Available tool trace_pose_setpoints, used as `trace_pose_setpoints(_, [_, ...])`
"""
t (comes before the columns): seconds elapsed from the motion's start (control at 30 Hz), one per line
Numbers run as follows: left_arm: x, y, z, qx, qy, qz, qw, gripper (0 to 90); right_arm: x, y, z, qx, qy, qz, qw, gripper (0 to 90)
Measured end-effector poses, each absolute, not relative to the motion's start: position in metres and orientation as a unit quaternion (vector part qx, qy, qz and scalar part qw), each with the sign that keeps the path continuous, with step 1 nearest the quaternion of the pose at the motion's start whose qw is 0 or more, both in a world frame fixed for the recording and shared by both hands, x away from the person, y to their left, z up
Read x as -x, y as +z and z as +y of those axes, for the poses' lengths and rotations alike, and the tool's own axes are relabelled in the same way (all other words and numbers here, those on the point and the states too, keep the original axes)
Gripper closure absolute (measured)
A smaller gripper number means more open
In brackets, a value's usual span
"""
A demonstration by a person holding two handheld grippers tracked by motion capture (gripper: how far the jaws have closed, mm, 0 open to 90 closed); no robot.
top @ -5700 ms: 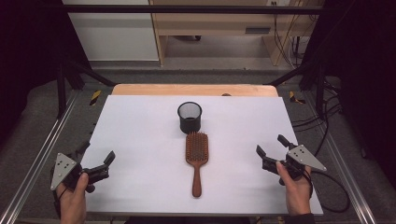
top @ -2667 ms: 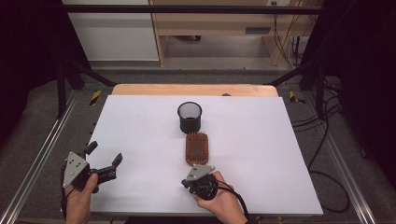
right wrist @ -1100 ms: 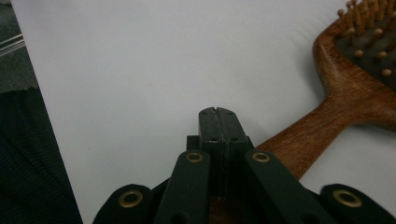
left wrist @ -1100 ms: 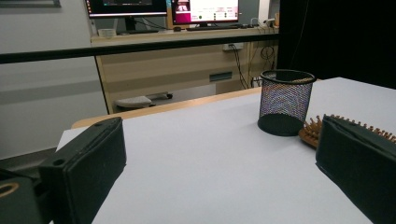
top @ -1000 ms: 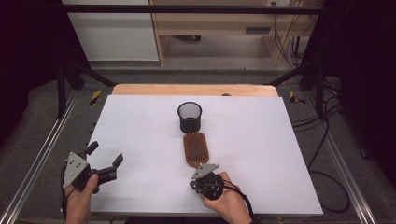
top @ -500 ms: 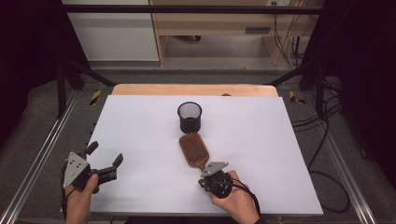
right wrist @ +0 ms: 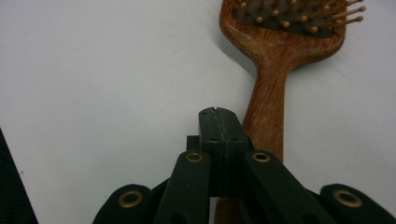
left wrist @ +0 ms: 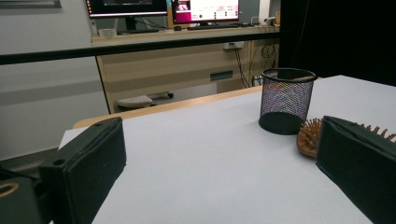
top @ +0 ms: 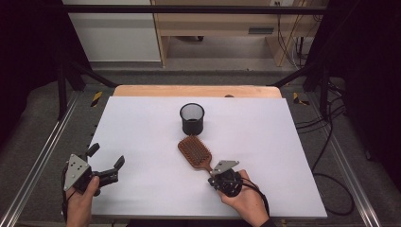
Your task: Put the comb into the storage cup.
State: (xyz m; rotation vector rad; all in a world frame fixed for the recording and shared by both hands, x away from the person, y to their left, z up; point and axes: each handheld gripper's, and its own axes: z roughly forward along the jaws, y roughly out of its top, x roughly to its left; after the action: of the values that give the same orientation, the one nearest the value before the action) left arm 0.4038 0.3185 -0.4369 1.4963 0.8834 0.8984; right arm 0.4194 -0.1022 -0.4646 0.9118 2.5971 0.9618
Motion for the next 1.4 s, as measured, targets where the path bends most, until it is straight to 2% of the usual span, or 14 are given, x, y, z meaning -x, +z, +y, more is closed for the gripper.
trace_pose_setpoints(1.4, [-0.404,-0.437,0.32,-0.634,0.381,0.377,0.557,2.0,-0.426,-0.462,-0.118,-0.331,0.342,0.872,0.114,90.0])
